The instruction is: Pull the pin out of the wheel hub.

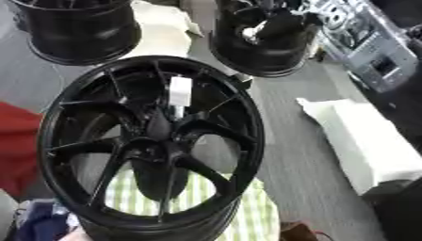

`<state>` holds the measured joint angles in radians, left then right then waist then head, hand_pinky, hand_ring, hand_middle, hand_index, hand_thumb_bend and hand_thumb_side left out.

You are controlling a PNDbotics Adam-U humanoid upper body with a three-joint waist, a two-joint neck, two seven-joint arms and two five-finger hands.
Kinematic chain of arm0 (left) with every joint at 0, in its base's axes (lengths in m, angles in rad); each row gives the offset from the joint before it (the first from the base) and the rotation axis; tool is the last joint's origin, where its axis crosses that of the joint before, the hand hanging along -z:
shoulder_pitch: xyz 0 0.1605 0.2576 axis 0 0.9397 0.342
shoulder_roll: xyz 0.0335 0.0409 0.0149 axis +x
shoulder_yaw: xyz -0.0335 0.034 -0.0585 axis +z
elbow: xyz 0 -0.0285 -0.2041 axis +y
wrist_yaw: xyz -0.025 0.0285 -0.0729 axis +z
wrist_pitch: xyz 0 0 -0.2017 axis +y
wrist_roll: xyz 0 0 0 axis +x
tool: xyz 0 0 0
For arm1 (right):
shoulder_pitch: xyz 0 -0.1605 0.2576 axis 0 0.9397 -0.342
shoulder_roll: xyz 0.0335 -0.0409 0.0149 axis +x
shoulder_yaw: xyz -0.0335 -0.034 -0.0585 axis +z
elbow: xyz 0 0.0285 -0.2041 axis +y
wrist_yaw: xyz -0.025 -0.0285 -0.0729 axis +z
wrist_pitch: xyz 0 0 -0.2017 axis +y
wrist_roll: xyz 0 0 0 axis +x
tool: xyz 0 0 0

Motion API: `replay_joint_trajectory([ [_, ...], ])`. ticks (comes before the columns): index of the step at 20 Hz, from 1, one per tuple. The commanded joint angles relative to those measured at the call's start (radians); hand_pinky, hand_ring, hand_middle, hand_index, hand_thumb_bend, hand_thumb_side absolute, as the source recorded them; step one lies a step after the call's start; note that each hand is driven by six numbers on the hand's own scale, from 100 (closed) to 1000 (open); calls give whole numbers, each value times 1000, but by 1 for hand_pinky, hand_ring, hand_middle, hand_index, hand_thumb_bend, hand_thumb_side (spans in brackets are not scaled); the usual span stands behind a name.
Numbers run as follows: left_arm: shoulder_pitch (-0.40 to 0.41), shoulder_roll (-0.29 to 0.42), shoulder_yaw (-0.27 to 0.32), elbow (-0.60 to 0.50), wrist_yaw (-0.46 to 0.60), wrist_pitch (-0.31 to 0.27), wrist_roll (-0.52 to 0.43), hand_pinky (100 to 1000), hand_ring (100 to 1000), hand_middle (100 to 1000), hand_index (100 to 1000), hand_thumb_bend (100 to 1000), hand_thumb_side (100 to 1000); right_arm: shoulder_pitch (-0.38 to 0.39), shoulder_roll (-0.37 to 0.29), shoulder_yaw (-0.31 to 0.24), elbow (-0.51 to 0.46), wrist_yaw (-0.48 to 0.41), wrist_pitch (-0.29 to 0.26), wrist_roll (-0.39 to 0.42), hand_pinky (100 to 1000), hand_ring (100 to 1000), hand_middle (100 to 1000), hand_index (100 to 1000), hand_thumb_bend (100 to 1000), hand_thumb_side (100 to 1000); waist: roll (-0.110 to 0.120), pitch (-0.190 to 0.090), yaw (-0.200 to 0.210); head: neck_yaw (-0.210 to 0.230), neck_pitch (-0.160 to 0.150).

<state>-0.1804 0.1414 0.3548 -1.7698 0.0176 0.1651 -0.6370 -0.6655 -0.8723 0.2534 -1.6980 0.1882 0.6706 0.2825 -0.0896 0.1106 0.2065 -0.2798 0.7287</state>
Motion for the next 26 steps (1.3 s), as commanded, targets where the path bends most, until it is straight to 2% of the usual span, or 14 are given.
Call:
replay_joint_trajectory([
  [1,-13,15,-7,-16,7,-2,-9,585,560,586,813,100,592,-47,19,10,79,48,-9,49,222,477,901,889,421,286,5,-9,5,-13,0],
  [5,-15,9,-14,-13,8,-4,-17,585,561,586,813,100,592,-92,70,30,160,109,-20,109,263,496,906,893,433,303,8,-11,18,-27,-1],
  [8,-15,7,-14,-13,7,-3,-19,585,560,586,813,100,591,-104,93,43,175,128,-37,142,287,508,915,897,447,329,9,-12,22,-29,-1],
  [19,-14,7,-6,-11,-2,0,-10,586,562,587,813,100,589,-98,107,106,24,98,-50,303,358,516,913,903,443,338,6,-13,25,-32,5],
  [26,-13,5,-4,-8,-4,0,-7,586,563,587,813,100,588,-102,149,138,14,86,-51,339,364,513,910,899,442,334,8,-14,27,-36,4],
])
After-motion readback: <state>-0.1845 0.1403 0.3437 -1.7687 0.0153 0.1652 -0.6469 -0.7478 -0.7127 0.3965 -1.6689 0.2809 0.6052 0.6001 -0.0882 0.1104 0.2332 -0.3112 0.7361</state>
